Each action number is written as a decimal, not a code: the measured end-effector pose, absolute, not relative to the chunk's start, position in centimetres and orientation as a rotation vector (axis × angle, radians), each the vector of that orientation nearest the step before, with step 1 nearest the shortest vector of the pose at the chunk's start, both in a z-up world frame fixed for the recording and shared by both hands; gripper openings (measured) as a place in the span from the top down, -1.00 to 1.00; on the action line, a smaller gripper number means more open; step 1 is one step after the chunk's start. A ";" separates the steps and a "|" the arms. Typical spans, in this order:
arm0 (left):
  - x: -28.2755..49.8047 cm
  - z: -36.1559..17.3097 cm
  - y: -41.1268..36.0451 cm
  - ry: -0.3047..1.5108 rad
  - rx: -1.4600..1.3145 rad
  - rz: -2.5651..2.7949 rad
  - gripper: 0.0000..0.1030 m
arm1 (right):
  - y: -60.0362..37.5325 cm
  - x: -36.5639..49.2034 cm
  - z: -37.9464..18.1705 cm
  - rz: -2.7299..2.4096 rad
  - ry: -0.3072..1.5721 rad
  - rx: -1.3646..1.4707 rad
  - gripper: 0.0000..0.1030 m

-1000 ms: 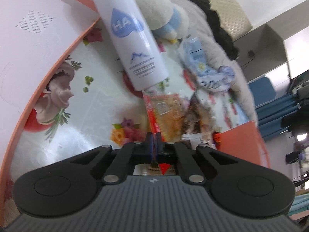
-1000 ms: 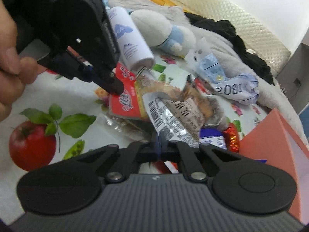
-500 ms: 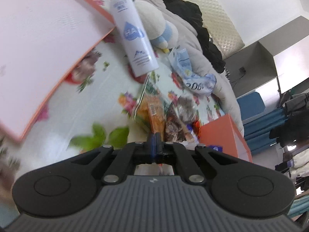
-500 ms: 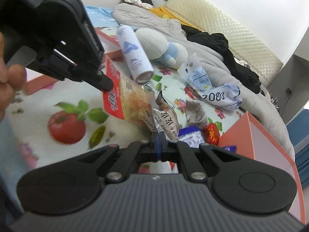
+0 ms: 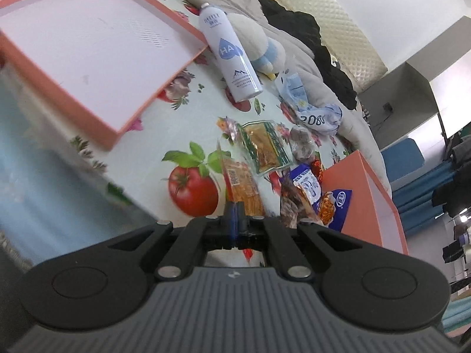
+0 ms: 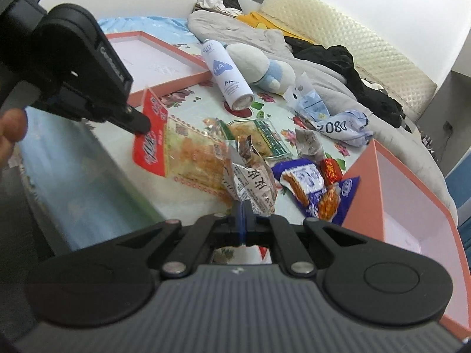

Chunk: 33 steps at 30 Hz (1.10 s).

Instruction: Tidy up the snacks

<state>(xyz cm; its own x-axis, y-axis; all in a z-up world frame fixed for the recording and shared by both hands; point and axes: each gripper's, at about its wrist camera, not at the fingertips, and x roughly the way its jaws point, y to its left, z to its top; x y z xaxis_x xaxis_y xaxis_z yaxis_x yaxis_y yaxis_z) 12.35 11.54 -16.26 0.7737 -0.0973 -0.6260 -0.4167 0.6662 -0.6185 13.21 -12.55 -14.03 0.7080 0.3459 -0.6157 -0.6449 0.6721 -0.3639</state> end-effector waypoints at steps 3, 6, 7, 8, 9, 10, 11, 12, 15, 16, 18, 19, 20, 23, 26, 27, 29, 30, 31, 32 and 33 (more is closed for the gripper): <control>11.0 -15.7 11.3 0.677 -0.837 0.204 1.00 | -13.3 12.1 -13.9 0.574 0.539 -0.607 0.95; 9.9 -15.3 10.9 0.686 -0.831 0.204 1.00 | -13.8 11.0 -13.8 0.569 0.543 -0.610 0.95; 9.5 -15.2 10.7 0.690 -0.823 0.204 1.00 | -13.9 10.6 -13.9 0.570 0.544 -0.613 0.95; 9.2 -15.2 10.5 0.693 -0.815 0.202 1.00 | -14.1 10.4 -13.9 0.571 0.545 -0.614 0.95; 9.0 -15.2 10.4 0.701 -0.804 0.197 1.00 | -14.2 10.2 -14.0 0.571 0.548 -0.612 0.95; 8.8 -15.4 10.3 0.716 -0.794 0.198 1.00 | -14.2 10.0 -14.2 0.567 0.554 -0.609 0.95; 8.7 -15.7 10.3 0.726 -0.793 0.199 0.99 | -14.3 9.9 -14.4 0.564 0.559 -0.604 0.94; 8.5 -15.9 10.3 0.736 -0.791 0.193 0.99 | -14.4 9.8 -14.5 0.562 0.565 -0.598 0.93; 8.3 -16.4 10.1 0.769 -0.753 0.194 0.99 | -14.7 9.9 -15.3 0.565 0.597 -0.560 0.89; 8.2 -16.7 10.0 0.785 -0.748 0.193 0.99 | -14.9 10.0 -15.6 0.568 0.619 -0.542 0.89; 8.5 -17.3 10.0 0.831 -0.729 0.196 0.99 | -15.3 10.4 -16.1 0.573 0.658 -0.497 0.89; 8.7 -17.5 10.0 0.845 -0.719 0.195 0.99 | -15.6 10.7 -16.5 0.574 0.672 -0.465 0.89; 8.8 -17.8 10.1 0.851 -0.712 0.191 0.99 | -15.8 11.0 -16.8 0.568 0.686 -0.441 0.89; 9.4 -18.2 10.0 0.879 -0.686 0.183 0.98 | -16.2 11.3 -17.4 0.556 0.703 -0.387 0.88; 9.6 -17.9 9.9 0.886 -0.679 0.175 0.88 | -16.7 11.6 -17.5 0.566 0.726 -0.326 0.76; 9.6 -17.7 10.0 0.891 -0.673 0.172 0.65 | -17.0 11.6 -17.3 0.572 0.729 -0.297 0.72; 9.8 -17.4 10.0 0.917 -0.641 0.174 -0.08 | -17.7 11.8 -16.8 0.586 0.735 -0.235 0.30; 9.8 -17.2 9.9 0.933 -0.621 0.175 -0.44 | -18.0 11.8 -16.6 0.595 0.736 -0.206 0.17; 9.7 -17.0 9.8 0.936 -0.598 0.175 -0.49 | -18.4 11.9 -16.4 0.604 0.737 -0.175 -0.03; 9.6 -16.7 9.7 0.935 -0.572 0.173 -0.52 | -18.7 11.9 -16.2 0.611 0.738 -0.153 -0.16; 9.6 -16.4 9.7 0.941 -0.550 0.169 -0.55 | -18.9 11.8 -16.0 0.617 0.733 -0.137 -0.22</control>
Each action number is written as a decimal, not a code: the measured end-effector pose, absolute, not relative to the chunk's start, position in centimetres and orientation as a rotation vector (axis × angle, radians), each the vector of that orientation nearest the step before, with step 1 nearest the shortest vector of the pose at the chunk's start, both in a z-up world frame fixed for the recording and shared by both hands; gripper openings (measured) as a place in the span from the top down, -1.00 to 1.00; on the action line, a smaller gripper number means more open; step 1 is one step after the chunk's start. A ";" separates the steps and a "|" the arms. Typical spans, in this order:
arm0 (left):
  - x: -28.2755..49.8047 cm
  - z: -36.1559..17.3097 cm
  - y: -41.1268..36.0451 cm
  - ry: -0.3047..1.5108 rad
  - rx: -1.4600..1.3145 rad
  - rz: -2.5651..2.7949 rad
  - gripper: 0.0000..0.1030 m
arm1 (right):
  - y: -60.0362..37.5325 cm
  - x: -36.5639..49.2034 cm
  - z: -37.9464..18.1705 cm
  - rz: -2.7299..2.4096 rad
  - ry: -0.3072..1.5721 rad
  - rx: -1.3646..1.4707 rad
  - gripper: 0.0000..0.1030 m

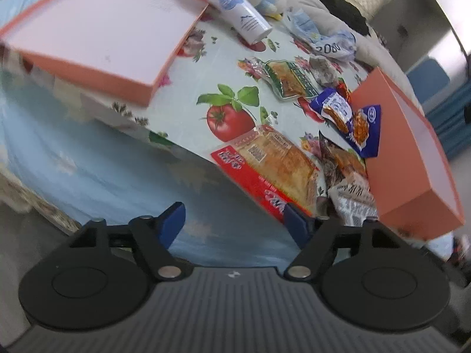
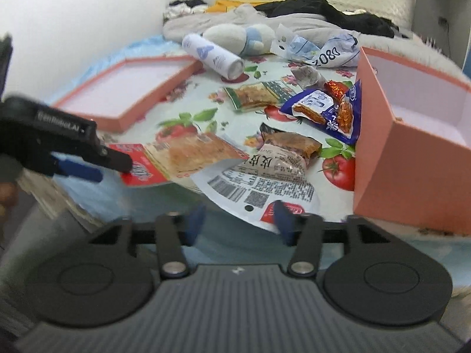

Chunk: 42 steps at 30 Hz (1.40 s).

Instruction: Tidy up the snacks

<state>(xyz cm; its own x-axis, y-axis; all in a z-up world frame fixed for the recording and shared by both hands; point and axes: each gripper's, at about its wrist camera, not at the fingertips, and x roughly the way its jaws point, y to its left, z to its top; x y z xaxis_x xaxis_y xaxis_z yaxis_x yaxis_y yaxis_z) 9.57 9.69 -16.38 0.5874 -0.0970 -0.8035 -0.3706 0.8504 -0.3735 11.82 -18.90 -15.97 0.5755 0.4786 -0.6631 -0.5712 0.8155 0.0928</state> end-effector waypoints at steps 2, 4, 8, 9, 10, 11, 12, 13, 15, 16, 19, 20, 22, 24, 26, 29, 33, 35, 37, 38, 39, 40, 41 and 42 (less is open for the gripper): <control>9.4 -15.7 9.8 0.941 -0.530 0.147 -0.59 | -19.2 11.6 -15.4 0.620 0.717 -0.125 -0.58; 9.2 -14.6 9.8 0.927 -0.492 0.144 -0.62 | -19.5 11.3 -14.7 0.627 0.694 -0.101 -0.64; 9.3 -12.0 9.7 0.887 -0.404 0.114 -0.67 | -20.1 11.1 -13.2 0.644 0.670 -0.050 -0.64; 9.5 -11.4 9.6 0.879 -0.375 0.106 -0.70 | -20.2 11.1 -12.8 0.645 0.659 -0.044 -0.64; 9.8 -10.7 9.4 0.866 -0.342 0.092 -0.71 | -20.2 11.2 -12.5 0.643 0.647 -0.036 -0.64; 10.1 -10.2 9.3 0.852 -0.314 0.076 -0.75 | -20.2 11.4 -12.3 0.636 0.640 -0.030 -0.64; 10.6 -9.8 9.1 0.839 -0.282 0.058 -0.76 | -20.1 11.8 -12.2 0.618 0.633 -0.026 -0.64; 11.1 -9.6 9.0 0.830 -0.261 0.046 -0.76 | -20.0 12.3 -12.2 0.599 0.633 -0.024 -0.64; 12.3 -9.2 8.8 0.800 -0.238 0.009 -0.76 | -19.8 13.4 -12.5 0.559 0.639 -0.015 -0.64; 13.1 -9.4 8.8 0.806 -0.233 -0.004 -0.76 | -19.8 14.0 -12.9 0.553 0.627 0.002 -0.64; 15.8 -10.5 8.5 0.843 -0.197 -0.038 -0.76 | -19.4 16.1 -14.8 0.502 0.665 -0.001 -0.63; 16.6 -11.0 8.4 0.856 -0.185 -0.054 -0.76 | -19.3 16.7 -15.4 0.499 0.680 0.006 -0.63; 18.2 -12.2 8.1 0.886 -0.178 -0.085 -0.76 | -19.1 17.5 -16.2 0.499 0.700 0.023 -0.63; 19.8 -13.6 7.8 0.926 -0.139 -0.104 -0.76 | -18.8 17.7 -16.4 0.509 0.691 0.025 -0.63; 20.9 -14.9 7.2 0.947 -0.067 -0.112 -0.76 | -18.4 18.1 -16.8 0.511 0.695 0.024 -0.63; 22.1 -16.5 7.0 1.002 -0.044 -0.127 -0.76 | -17.9 18.7 -17.4 0.503 0.713 0.023 -0.63; 22.8 -18.2 7.2 1.064 -0.047 -0.160 -0.76 | -17.8 19.2 -18.0 0.481 0.727 0.007 -0.62; 22.9 -18.9 7.2 1.073 -0.029 -0.144 -0.76 | -17.7 19.4 -18.5 0.479 0.745 0.000 -0.49; 22.8 -19.4 7.3 1.085 -0.026 -0.145 -0.76 | -17.8 19.6 -19.0 0.481 0.762 0.015 -0.44; 22.7 -19.5 7.3 1.086 -0.030 -0.145 -0.76 | -17.8 19.6 -19.2 0.489 0.768 0.024 -0.37; 22.6 -19.8 7.3 1.089 -0.027 -0.145 -0.75 | -17.9 19.5 -19.4 0.497 0.773 0.032 -0.37; 22.6 -19.9 7.2 1.092 -0.018 -0.145 -0.74 | -17.9 19.5 -19.5 0.500 0.779 0.032 -0.35; 22.5 -20.1 7.0 1.099 -0.006 -0.145 -0.74 | -17.8 19.4 -19.6 0.501 0.780 0.025 -0.35; 22.3 -20.3 6.8 1.100 0.008 -0.148 -0.74 | -17.8 19.3 -19.7 0.505 0.783 0.018 -0.35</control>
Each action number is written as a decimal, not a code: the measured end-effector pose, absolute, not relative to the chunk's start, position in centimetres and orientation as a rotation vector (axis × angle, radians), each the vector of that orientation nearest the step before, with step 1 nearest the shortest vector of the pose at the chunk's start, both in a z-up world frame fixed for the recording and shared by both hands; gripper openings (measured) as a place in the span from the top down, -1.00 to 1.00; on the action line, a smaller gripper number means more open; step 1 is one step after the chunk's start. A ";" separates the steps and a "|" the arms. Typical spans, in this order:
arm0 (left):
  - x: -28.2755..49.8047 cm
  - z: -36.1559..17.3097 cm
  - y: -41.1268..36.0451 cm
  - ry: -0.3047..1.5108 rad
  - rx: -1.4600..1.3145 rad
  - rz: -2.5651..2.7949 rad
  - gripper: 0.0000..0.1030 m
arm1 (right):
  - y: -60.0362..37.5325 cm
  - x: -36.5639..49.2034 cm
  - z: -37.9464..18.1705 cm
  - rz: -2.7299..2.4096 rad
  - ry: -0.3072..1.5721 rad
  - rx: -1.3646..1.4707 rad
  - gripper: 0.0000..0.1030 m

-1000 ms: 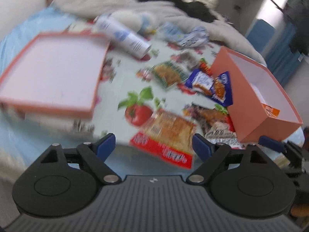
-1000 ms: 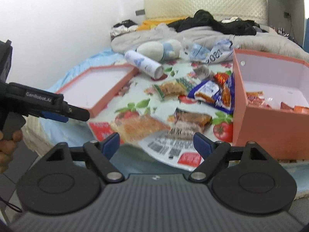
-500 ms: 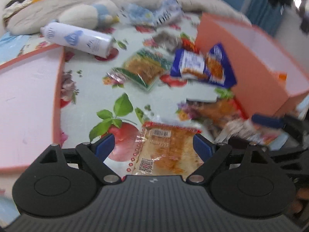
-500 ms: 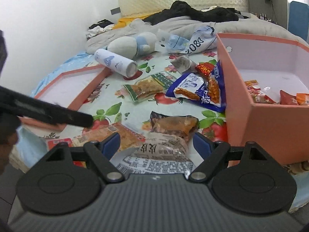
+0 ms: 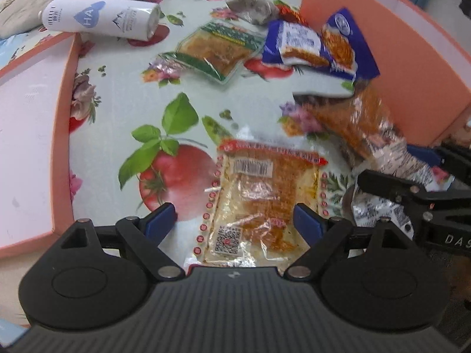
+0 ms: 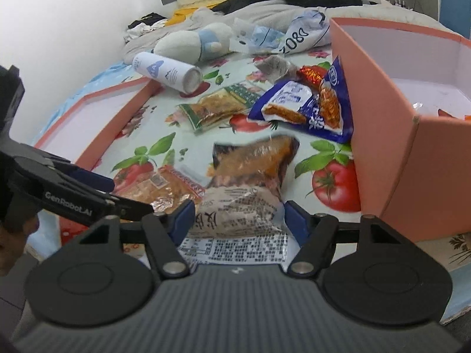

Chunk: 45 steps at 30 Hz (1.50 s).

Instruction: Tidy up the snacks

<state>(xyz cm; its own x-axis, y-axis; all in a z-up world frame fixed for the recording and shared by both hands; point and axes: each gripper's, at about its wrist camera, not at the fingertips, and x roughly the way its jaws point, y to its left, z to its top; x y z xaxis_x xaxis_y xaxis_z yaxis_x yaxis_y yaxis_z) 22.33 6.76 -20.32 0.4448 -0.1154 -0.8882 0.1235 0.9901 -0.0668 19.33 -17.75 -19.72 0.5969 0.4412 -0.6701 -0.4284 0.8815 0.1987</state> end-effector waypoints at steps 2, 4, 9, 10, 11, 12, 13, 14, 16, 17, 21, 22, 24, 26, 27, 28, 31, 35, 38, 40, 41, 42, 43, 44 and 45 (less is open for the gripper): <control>22.0 -20.4 6.3 1.087 0.033 -0.156 -0.73 | -17.6 19.4 -20.1 0.505 0.815 0.002 -0.19; 21.8 -20.5 5.8 1.082 0.049 -0.165 -0.68 | -17.6 19.5 -20.7 0.493 0.828 -0.013 -0.01; 21.4 -20.6 4.6 1.059 0.087 -0.188 -0.61 | -17.7 19.4 -20.8 0.491 0.816 -0.010 0.16; 21.4 -20.6 4.5 1.056 0.088 -0.191 -0.60 | -17.8 19.3 -20.8 0.491 0.816 -0.004 0.19; 21.3 -20.7 4.2 1.054 0.096 -0.193 -0.56 | -17.8 19.3 -20.8 0.492 0.816 -0.003 0.25; 21.3 -20.6 4.0 1.051 0.100 -0.198 -0.49 | -17.8 19.3 -20.7 0.491 0.816 -0.003 0.26; 21.2 -20.6 3.9 1.050 0.095 -0.203 -0.46 | -17.9 19.2 -20.7 0.488 0.815 -0.005 0.28; 21.1 -20.6 3.8 1.050 0.096 -0.203 -0.43 | -17.8 19.2 -20.6 0.485 0.813 -0.004 0.29; 20.9 -20.6 3.3 1.046 0.111 -0.198 -0.35 | -18.0 19.1 -20.5 0.481 0.816 0.007 0.32; 20.8 -20.6 3.1 1.042 0.113 -0.197 -0.27 | -18.1 19.0 -20.4 0.478 0.816 0.010 0.33; 20.2 -20.2 2.7 1.030 0.101 -0.193 0.12 | -18.2 18.6 -20.1 0.471 0.807 0.003 0.35; 20.1 -20.2 2.6 1.024 0.102 -0.185 0.15 | -18.2 18.5 -20.0 0.470 0.808 0.001 0.36; 19.8 -20.1 2.6 1.013 0.084 -0.168 0.25 | -18.2 18.3 -19.9 0.466 0.808 -0.007 0.37; 19.5 -19.8 2.9 1.003 0.042 -0.138 0.38 | -18.1 18.0 -19.7 0.462 0.804 -0.014 0.37; 19.4 -19.6 3.1 0.994 0.023 -0.121 0.48 | -18.2 17.8 -19.6 0.462 0.805 -0.014 0.37; 19.2 -19.3 3.2 0.984 0.008 -0.109 0.51 | -18.2 17.6 -19.4 0.462 0.802 -0.015 0.37; 19.0 -18.5 3.7 0.967 -0.049 -0.082 0.65 | -18.4 16.8 -18.5 0.461 0.783 -0.026 0.37; 18.8 -17.4 4.2 0.938 -0.126 -0.054 0.78 | -18.4 16.2 -17.2 0.455 0.754 -0.031 0.37; 18.3 -16.4 4.2 0.912 -0.131 -0.032 0.81 | -18.4 15.8 -16.0 0.446 0.729 -0.044 0.37; 18.1 -15.6 4.4 0.902 -0.165 -0.026 0.82 | -18.6 15.5 -15.0 0.442 0.715 -0.040 0.37; 17.9 -15.1 4.5 0.894 -0.182 -0.018 0.82 | -18.7 15.4 -14.5 0.437 0.707 -0.040 0.37; 17.6 -14.6 4.6 0.884 -0.192 -0.009 0.82 | -18.9 15.3 -14.0 0.435 0.697 -0.040 0.37; 17.4 -14.1 4.6 0.876 -0.201 -0.003 0.82 | -19.0 15.1 -13.4 0.433 0.686 -0.038 0.37; 17.2 -13.5 4.6 0.867 -0.210 0.002 0.82 | -19.3 15.0 -12.9 0.431 0.676 -0.037 0.37; 16.9 -13.0 4.6 0.859 -0.217 0.006 0.82 | -19.4 14.8 -12.4 0.430 0.667 -0.037 0.37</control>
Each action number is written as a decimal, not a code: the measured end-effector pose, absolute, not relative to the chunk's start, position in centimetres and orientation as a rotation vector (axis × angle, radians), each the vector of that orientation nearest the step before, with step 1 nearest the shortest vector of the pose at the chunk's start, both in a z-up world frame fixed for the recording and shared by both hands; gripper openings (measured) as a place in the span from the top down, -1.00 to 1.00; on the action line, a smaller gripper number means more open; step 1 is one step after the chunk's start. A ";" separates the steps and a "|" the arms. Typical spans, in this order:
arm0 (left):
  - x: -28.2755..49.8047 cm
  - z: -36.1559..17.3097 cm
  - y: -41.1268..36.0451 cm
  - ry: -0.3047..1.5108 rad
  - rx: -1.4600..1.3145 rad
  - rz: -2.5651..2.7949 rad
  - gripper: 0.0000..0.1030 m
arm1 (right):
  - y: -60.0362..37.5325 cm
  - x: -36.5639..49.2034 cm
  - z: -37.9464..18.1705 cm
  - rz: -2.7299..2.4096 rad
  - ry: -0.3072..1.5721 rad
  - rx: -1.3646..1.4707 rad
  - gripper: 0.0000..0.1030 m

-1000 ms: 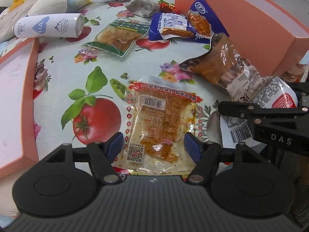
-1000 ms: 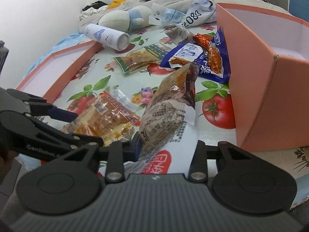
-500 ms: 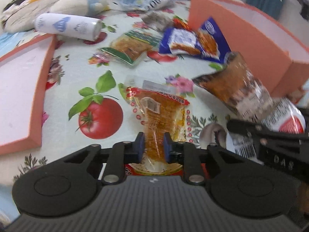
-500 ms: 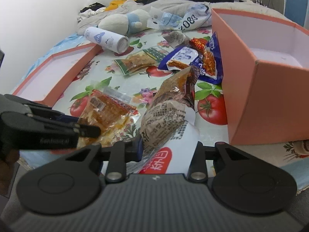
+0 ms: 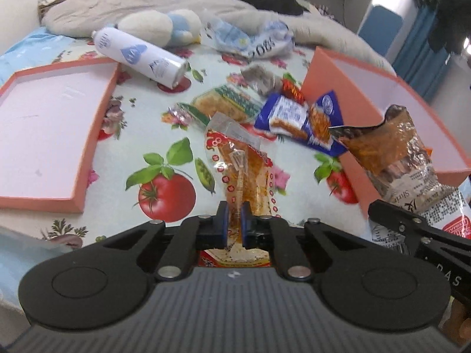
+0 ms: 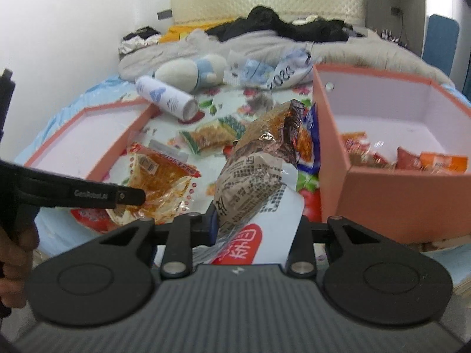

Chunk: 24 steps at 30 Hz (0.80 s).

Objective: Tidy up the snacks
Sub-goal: 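Lift both held packs and carry them over the pink box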

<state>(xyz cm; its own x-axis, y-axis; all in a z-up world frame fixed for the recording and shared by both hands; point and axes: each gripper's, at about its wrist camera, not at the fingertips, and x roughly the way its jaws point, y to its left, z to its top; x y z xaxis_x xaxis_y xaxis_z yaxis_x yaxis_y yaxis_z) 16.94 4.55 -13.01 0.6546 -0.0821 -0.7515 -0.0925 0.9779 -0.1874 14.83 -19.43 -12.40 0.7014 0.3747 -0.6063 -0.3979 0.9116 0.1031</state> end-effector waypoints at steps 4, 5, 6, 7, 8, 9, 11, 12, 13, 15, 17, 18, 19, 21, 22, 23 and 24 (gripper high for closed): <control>16.0 -10.8 4.3 0.821 -0.244 0.014 0.82 | -20.2 14.0 -10.5 0.424 0.632 -0.043 0.37; 15.8 -10.2 4.3 0.810 -0.256 0.015 0.82 | -20.4 13.8 -10.2 0.421 0.625 -0.044 0.37; 15.6 -9.6 4.2 0.802 -0.270 0.015 0.82 | -20.6 13.6 -9.8 0.418 0.617 -0.043 0.37; 15.5 -9.1 4.2 0.795 -0.283 0.012 0.82 | -20.9 13.4 -9.3 0.415 0.610 -0.038 0.37; 15.4 -8.6 4.1 0.787 -0.295 0.008 0.82 | -21.2 13.2 -8.9 0.413 0.604 -0.033 0.37; 15.2 -8.1 3.9 0.778 -0.302 0.004 0.82 | -21.5 13.0 -8.6 0.408 0.599 -0.032 0.37; 14.9 -7.1 3.5 0.759 -0.304 -0.006 0.82 | -22.1 12.6 -7.9 0.395 0.583 -0.030 0.37; 14.6 -6.6 3.2 0.747 -0.307 -0.011 0.82 | -22.4 12.5 -7.6 0.389 0.582 -0.025 0.37; 14.4 -6.2 2.9 0.739 -0.310 -0.016 0.82 | -22.7 12.4 -7.3 0.386 0.584 -0.013 0.37; 14.1 -5.4 2.0 0.722 -0.309 -0.030 0.82 | -23.2 12.3 -6.8 0.374 0.577 -0.007 0.37; 13.9 -5.0 1.1 0.714 -0.306 -0.050 0.82 | -23.6 12.2 -6.5 0.368 0.570 -0.008 0.37; 13.7 -4.8 0.7 0.708 -0.309 -0.060 0.82 | -23.8 12.0 -6.4 0.366 0.570 -0.004 0.37; 13.7 -4.6 0.3 0.704 -0.313 -0.070 0.82 | -24.1 12.0 -6.2 0.361 0.567 -0.004 0.37; 13.7 -4.5 -0.6 0.702 -0.320 -0.088 0.82 | -24.5 11.8 -6.0 0.345 0.558 -0.015 0.37; 13.8 -4.4 -1.0 0.703 -0.322 -0.099 0.82 | -24.9 11.7 -5.9 0.339 0.555 -0.014 0.37; 14.0 -4.4 -1.4 0.706 -0.322 -0.110 0.82 | -25.2 11.6 -5.8 0.333 0.553 -0.011 0.37; 14.2 -4.4 -1.8 0.705 -0.323 -0.122 0.82 | -25.5 11.6 -5.7 0.326 0.552 -0.010 0.37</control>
<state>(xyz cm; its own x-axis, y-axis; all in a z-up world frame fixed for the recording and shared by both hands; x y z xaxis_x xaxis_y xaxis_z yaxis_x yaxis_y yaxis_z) 14.20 -1.82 -4.39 0.7567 -0.2176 -0.6165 0.0015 0.9435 -0.3313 11.64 -25.53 -5.70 0.8018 0.3011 -0.5162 -0.3065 0.9487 0.0774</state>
